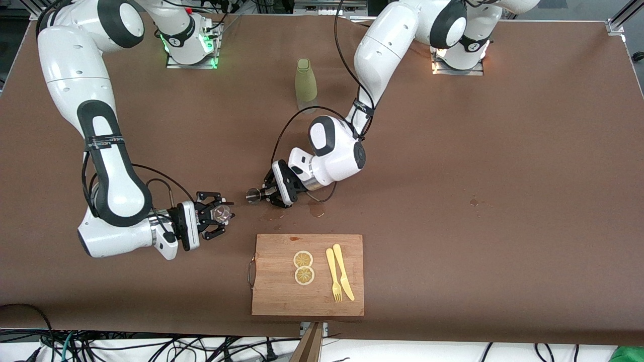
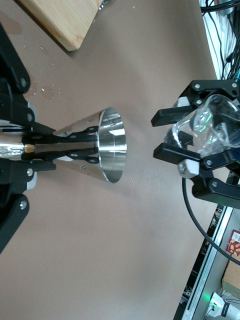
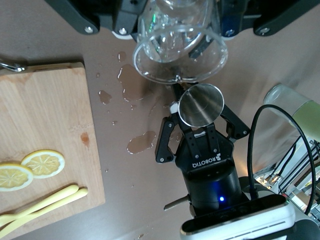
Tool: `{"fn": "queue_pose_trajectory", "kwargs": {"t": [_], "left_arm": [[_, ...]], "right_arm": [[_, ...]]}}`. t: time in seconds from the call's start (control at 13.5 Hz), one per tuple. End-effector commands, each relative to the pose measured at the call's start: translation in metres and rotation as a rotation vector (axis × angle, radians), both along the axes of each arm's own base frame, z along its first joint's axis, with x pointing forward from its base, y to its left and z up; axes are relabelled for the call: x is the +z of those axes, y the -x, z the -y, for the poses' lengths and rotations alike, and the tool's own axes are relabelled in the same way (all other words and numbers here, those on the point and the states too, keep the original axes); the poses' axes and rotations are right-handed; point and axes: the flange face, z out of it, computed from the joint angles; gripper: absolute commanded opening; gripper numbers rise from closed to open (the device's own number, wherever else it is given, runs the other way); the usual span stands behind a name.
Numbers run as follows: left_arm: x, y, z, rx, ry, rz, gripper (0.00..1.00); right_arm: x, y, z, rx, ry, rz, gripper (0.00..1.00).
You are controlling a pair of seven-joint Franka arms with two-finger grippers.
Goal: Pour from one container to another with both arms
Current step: 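Bring the glass cup above the jigger with the right gripper, then tilt the glass cup with the right gripper, pouring into the jigger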
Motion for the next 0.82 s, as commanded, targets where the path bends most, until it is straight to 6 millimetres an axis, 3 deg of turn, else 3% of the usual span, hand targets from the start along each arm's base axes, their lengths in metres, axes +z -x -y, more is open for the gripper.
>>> {"fn": "queue_pose_trajectory", "kwargs": {"t": [0.0,0.74], "left_arm": [[0.004,-0.003,0.004,0.018,0.018,0.011,0.0],[0.003,-0.007,0.0,0.023,0.015,0.013,0.0]], "right_arm": [[0.009,0.003,-0.01,0.012,0.035,-0.024,0.37],[0.005,0.01,-0.033,0.044,0.1,-0.05,0.37]]}}
